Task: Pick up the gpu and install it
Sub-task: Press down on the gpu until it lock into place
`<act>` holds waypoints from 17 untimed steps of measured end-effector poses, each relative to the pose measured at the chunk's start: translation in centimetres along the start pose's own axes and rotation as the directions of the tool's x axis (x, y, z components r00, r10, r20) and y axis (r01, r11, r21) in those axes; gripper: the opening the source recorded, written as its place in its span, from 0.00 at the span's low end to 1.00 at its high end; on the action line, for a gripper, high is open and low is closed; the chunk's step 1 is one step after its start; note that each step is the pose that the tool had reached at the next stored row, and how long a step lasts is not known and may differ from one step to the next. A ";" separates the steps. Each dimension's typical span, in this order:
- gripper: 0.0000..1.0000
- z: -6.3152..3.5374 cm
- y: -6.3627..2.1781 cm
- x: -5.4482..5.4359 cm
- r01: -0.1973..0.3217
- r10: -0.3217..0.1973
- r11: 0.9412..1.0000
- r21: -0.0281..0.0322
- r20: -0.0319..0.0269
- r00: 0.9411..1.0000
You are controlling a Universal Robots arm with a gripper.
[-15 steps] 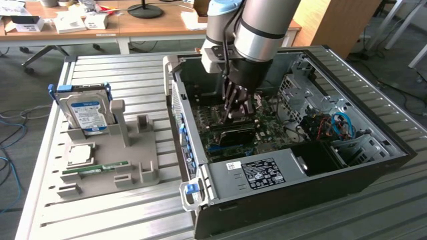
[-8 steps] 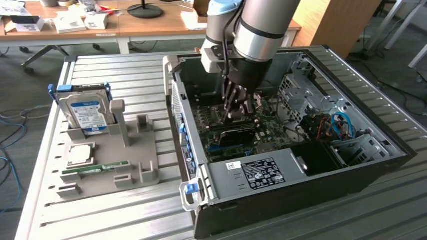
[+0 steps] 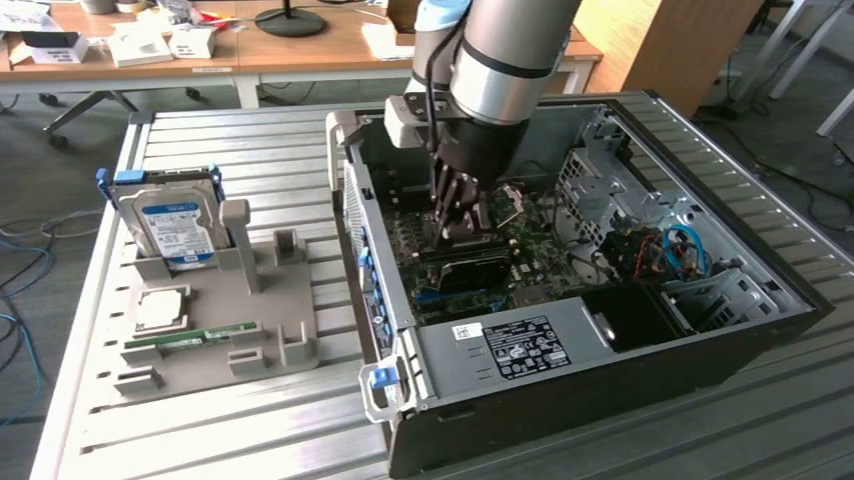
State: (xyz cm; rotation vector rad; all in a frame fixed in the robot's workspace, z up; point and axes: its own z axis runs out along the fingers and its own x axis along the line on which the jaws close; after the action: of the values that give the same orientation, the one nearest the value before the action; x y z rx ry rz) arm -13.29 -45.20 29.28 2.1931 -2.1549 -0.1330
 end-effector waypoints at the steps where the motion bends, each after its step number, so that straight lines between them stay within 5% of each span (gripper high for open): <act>1: 0.11 0.03 0.23 0.0 0.000 0.000 1.000 0.000 0.000 1.000; 11: 0.11 0.26 2.44 0.0 -0.001 0.001 1.000 0.002 0.000 1.000; 17: 0.11 0.33 3.06 0.0 -0.003 0.003 1.000 0.002 0.000 1.000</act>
State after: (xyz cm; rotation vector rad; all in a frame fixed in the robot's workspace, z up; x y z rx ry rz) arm -16.37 -45.20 29.28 2.1913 -2.1591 -0.1309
